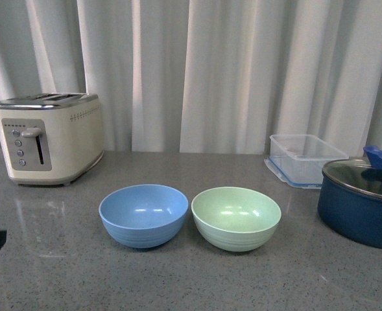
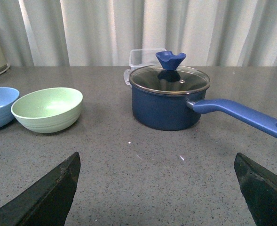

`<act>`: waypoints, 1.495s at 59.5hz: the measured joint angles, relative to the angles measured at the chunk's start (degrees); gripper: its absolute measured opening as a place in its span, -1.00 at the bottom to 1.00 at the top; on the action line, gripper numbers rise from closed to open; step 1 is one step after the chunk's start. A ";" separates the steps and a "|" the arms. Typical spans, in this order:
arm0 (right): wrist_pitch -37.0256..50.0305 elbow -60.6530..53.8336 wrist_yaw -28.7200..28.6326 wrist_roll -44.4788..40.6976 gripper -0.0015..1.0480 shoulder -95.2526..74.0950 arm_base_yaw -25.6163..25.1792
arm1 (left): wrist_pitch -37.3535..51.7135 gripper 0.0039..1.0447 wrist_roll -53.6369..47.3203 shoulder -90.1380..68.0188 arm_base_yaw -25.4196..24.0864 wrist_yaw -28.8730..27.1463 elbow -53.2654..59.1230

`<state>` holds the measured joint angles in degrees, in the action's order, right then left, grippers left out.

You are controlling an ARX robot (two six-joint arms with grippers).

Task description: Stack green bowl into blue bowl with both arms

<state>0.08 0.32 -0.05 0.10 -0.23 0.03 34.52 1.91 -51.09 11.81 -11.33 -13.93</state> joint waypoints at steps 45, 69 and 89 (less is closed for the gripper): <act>0.00 0.00 0.00 0.00 0.81 0.00 0.00 | -9.07 -0.94 -1.51 23.85 -11.67 11.19 12.28; 0.00 0.00 0.00 0.00 0.81 0.00 0.00 | -17.22 -0.94 -1.62 33.99 -11.67 11.32 12.74; 0.00 0.00 0.00 0.00 0.81 0.00 0.00 | -23.04 -0.94 -1.62 39.80 -11.67 11.32 12.74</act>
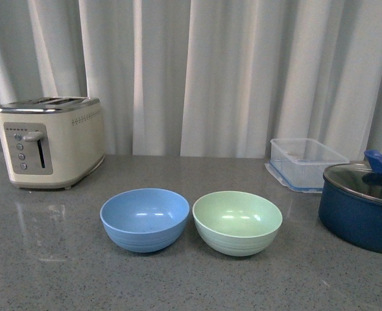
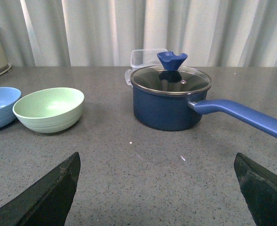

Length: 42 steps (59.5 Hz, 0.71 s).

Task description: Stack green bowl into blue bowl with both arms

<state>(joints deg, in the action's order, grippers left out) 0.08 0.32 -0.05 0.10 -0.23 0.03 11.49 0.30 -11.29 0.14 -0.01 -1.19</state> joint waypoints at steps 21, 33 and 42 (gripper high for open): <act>0.00 0.00 0.00 0.00 0.81 0.00 0.00 | -11.45 -0.87 -0.02 11.06 0.00 -0.02 -0.02; 0.00 0.00 0.00 0.00 0.81 0.00 0.00 | -11.45 -0.07 -0.02 11.06 0.00 -0.02 -0.02; -24.22 12.57 2.71 0.66 0.81 -19.15 0.57 | -11.45 0.46 -0.02 11.06 0.00 0.00 -0.02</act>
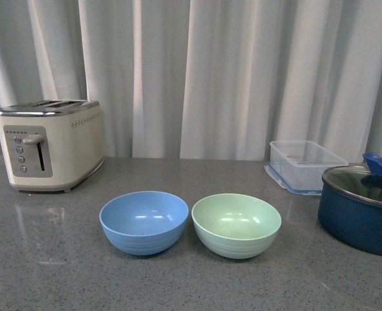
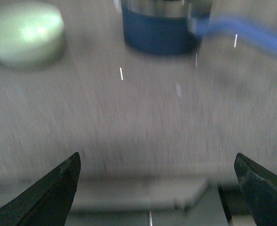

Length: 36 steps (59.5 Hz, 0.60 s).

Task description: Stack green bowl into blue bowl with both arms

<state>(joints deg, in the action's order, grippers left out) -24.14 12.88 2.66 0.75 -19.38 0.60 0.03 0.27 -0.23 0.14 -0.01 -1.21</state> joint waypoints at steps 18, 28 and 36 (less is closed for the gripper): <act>4.79 22.14 -0.37 -1.86 0.81 -39.21 5.60 | 0.00 0.87 -0.02 0.04 0.00 0.00 0.00; 6.43 31.12 -1.03 -0.81 0.81 -50.01 8.04 | 0.00 0.87 0.00 0.04 0.00 -0.02 0.00; 6.54 39.30 -1.97 1.27 0.81 -58.03 9.75 | 0.00 0.87 0.00 0.04 0.00 0.00 0.00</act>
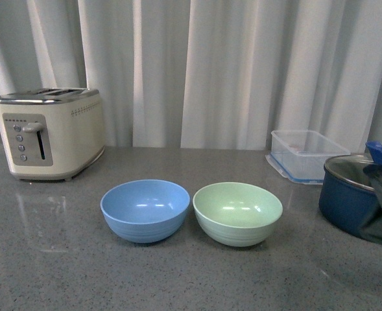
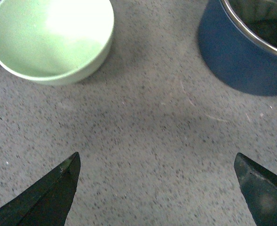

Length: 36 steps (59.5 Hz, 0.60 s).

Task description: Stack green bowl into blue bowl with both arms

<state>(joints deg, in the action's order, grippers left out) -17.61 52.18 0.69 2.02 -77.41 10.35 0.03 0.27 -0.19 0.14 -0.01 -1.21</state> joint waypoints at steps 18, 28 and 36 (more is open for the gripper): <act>-1.25 13.07 -3.50 3.61 0.81 -14.01 1.92 | 0.00 0.87 -0.02 0.00 0.00 -0.02 0.00; -1.27 17.97 -3.85 3.87 0.81 -19.80 2.51 | 0.00 0.87 -0.02 0.00 0.00 0.00 0.00; -1.20 20.57 -4.09 3.85 0.81 -23.02 2.69 | 0.00 0.87 -0.02 0.00 0.00 0.00 0.00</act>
<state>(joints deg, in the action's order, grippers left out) -18.81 72.75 -3.40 5.87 -100.42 13.04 0.03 0.25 -0.19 0.14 -0.01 -1.21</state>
